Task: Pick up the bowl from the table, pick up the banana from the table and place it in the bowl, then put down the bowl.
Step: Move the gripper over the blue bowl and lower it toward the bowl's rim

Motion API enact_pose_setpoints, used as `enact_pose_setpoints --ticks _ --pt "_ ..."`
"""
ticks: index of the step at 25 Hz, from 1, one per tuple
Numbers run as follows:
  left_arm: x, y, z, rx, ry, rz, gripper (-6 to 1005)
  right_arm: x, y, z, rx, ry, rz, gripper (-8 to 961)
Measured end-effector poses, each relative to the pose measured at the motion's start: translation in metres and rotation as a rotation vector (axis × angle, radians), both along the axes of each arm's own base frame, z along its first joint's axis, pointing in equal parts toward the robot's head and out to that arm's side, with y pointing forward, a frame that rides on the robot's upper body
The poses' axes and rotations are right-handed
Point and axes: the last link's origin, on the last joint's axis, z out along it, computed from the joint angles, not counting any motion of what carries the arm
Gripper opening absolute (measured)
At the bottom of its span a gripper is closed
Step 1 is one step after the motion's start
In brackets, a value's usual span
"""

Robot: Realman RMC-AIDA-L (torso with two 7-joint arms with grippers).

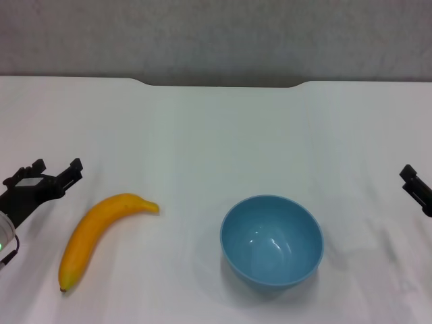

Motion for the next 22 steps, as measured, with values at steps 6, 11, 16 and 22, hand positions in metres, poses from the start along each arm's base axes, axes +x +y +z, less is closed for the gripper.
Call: enact_pose_setpoints --ticks 6,11,16,22 --pt "0.000 0.002 0.003 0.017 0.030 -0.005 845 -0.007 0.010 -0.007 -0.043 -0.007 0.009 879" --pt "0.008 0.012 0.010 0.027 0.034 -0.040 844 -0.008 0.012 -0.007 -0.047 0.009 0.009 880" --pt "0.022 0.022 0.014 0.021 0.020 -0.088 843 -0.017 0.023 -0.006 -0.079 0.048 0.038 880" --pt "0.034 0.022 -0.004 -0.087 0.045 -0.135 841 -0.016 0.027 -0.018 -0.188 -0.005 0.026 880"
